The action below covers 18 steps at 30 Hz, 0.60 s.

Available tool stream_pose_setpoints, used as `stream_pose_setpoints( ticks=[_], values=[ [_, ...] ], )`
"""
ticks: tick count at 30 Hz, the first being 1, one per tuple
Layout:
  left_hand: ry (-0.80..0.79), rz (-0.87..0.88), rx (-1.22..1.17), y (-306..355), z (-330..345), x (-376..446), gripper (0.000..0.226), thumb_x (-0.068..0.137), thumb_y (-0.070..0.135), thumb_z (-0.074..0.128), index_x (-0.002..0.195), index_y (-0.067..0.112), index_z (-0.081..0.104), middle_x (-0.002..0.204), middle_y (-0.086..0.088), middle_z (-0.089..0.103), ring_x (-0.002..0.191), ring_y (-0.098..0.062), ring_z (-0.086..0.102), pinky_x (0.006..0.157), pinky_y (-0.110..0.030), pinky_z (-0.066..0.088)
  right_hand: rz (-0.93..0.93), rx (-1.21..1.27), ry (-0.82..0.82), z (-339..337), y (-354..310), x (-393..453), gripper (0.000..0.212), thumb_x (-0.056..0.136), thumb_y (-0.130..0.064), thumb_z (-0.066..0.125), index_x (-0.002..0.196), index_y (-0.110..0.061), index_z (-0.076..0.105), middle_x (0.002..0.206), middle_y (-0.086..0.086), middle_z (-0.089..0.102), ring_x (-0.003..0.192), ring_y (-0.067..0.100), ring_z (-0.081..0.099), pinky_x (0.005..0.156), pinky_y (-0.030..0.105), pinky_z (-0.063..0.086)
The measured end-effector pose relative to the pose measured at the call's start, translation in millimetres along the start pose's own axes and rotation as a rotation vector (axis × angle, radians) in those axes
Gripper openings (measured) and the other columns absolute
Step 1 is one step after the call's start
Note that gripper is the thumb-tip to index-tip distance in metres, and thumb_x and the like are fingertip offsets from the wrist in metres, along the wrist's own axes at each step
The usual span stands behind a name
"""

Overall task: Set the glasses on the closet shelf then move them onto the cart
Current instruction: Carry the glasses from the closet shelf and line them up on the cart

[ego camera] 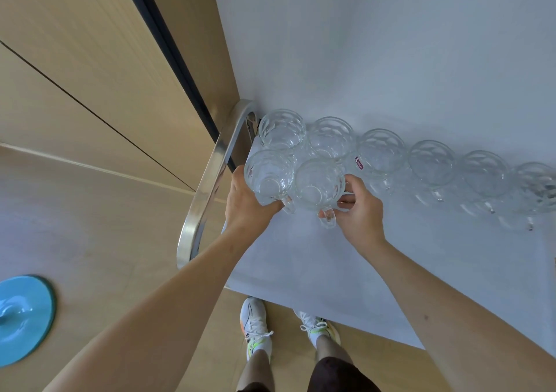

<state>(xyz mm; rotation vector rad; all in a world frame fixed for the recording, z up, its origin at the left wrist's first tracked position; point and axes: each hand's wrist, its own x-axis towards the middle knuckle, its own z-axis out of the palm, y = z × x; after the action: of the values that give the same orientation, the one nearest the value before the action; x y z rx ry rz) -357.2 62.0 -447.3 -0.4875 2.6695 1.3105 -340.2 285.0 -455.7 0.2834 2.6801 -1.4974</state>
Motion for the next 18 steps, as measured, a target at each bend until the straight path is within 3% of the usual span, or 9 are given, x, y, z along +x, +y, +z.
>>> stream_pose_setpoints(
  ticks=[2,5,7,9,11,15,18],
  values=[
    [-0.016,-0.016,0.032,2,-4,-1,0.086,0.050,0.053,0.088,0.123,0.032,0.049,0.109,0.015,0.060,0.092,-0.010,0.066,0.063,-0.031,0.059,-0.006,-0.021,-0.014,-3,0,0,0.072,0.061,-0.011,0.095,0.124,-0.018,0.060,0.103,-0.003,0.068,0.087,0.022,0.068,0.079,0.032,0.058],
    [-0.042,-0.054,0.033,7,-13,-11,0.074,0.063,0.028,0.083,0.125,0.031,0.042,0.113,0.011,0.054,0.098,-0.014,0.062,0.069,-0.034,0.059,0.001,-0.037,-0.046,-8,1,-2,0.069,0.068,-0.007,0.091,0.129,-0.016,0.060,0.103,-0.004,0.065,0.089,0.024,0.065,0.083,0.040,0.058],
    [-0.058,-0.044,0.051,8,-18,-19,0.080,0.076,0.018,0.077,0.142,0.025,0.033,0.133,0.004,0.050,0.120,-0.023,0.055,0.091,-0.040,0.055,0.001,-0.081,-0.053,-12,-1,-4,0.065,0.074,-0.005,0.087,0.132,-0.016,0.060,0.106,-0.004,0.064,0.092,0.022,0.063,0.087,0.042,0.056],
    [-0.088,-0.006,0.139,14,-24,-24,0.089,0.083,0.008,0.065,0.157,0.017,0.017,0.156,-0.006,0.034,0.144,-0.028,0.034,0.115,-0.044,0.038,0.002,-0.117,-0.042,-15,-5,-6,0.060,0.080,-0.003,0.081,0.134,-0.017,0.060,0.110,-0.002,0.064,0.094,0.022,0.063,0.090,0.043,0.055],
    [-0.107,0.048,0.213,25,-31,-29,0.091,0.083,0.000,0.056,0.160,0.018,0.010,0.165,-0.007,0.018,0.152,-0.028,0.019,0.123,-0.040,0.023,-0.006,-0.148,-0.018,-18,-14,-9,0.055,0.085,0.000,0.072,0.136,-0.017,0.059,0.114,0.001,0.066,0.096,0.022,0.064,0.091,0.045,0.055],
    [-0.130,0.233,0.308,55,-46,-34,0.085,0.088,0.002,0.056,0.160,0.022,0.017,0.169,-0.002,0.009,0.155,-0.021,0.008,0.122,-0.031,0.014,-0.041,-0.194,-0.007,-29,-42,-13,0.051,0.088,-0.003,0.065,0.137,-0.017,0.058,0.125,0.004,0.066,0.105,0.021,0.063,0.094,0.045,0.054],
    [-0.126,0.294,0.317,75,-57,-34,0.079,0.094,0.017,0.061,0.160,0.020,0.019,0.169,-0.003,0.012,0.155,-0.021,0.008,0.124,-0.035,0.015,-0.085,-0.237,-0.003,-44,-68,-16,0.053,0.089,-0.011,0.068,0.140,-0.017,0.057,0.127,0.007,0.064,0.113,0.022,0.062,0.098,0.043,0.052]
  ],
)
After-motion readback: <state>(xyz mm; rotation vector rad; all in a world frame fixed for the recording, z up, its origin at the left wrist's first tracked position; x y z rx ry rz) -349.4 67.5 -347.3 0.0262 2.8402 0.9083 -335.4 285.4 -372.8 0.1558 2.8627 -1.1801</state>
